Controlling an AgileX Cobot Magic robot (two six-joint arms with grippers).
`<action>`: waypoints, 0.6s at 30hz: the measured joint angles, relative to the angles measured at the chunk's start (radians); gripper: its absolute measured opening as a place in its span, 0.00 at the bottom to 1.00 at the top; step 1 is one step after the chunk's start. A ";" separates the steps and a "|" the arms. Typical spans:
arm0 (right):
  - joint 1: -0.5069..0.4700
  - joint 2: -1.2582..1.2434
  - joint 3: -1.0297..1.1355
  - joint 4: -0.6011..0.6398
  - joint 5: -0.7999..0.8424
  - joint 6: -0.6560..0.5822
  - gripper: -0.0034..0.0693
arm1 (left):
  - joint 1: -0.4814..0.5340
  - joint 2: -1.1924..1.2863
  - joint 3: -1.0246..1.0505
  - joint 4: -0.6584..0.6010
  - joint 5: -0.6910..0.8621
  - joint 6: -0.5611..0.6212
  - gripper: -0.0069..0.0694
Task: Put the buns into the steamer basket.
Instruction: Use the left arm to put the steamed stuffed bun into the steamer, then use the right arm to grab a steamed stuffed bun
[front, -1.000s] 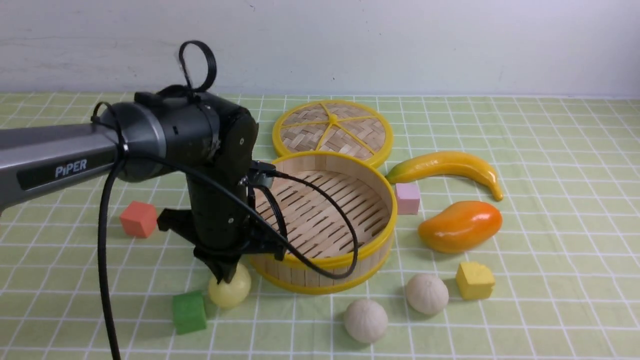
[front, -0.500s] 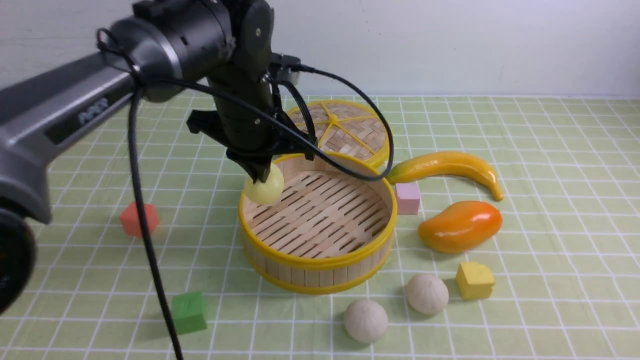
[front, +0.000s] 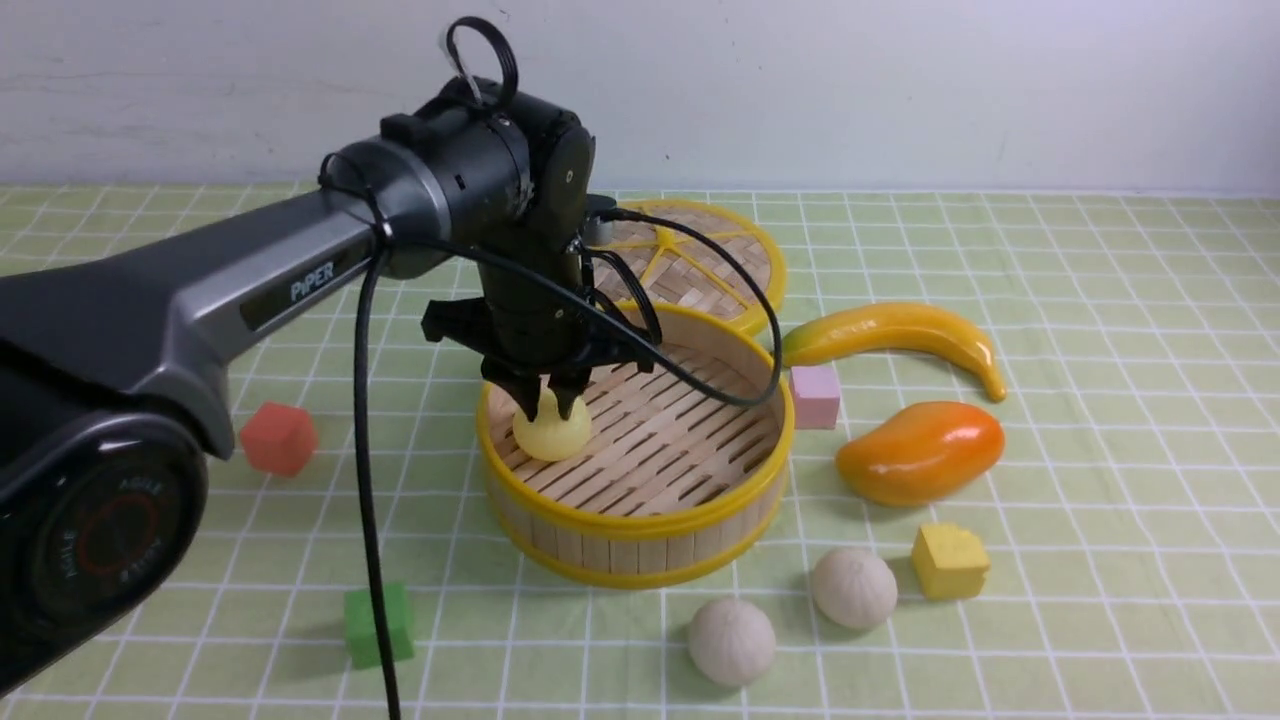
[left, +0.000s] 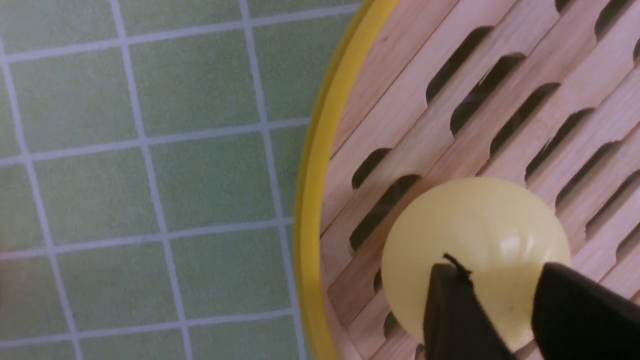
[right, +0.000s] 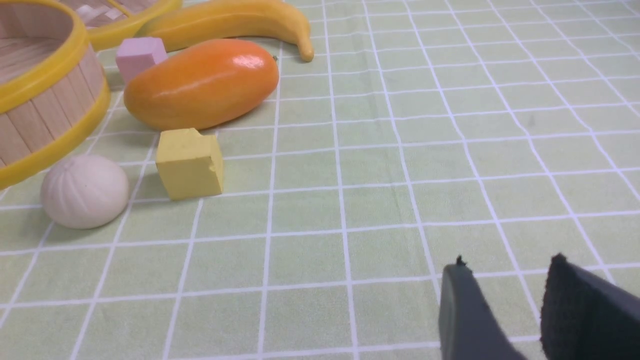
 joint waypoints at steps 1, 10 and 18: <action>0.000 0.000 0.000 0.000 0.000 0.000 0.38 | 0.000 -0.006 0.000 -0.002 0.018 -0.003 0.50; 0.000 0.000 0.000 0.000 0.000 0.000 0.38 | 0.000 -0.288 0.000 -0.008 0.129 0.012 0.82; 0.000 0.000 0.000 0.000 0.000 0.000 0.38 | 0.000 -0.821 0.117 -0.083 0.134 0.020 0.75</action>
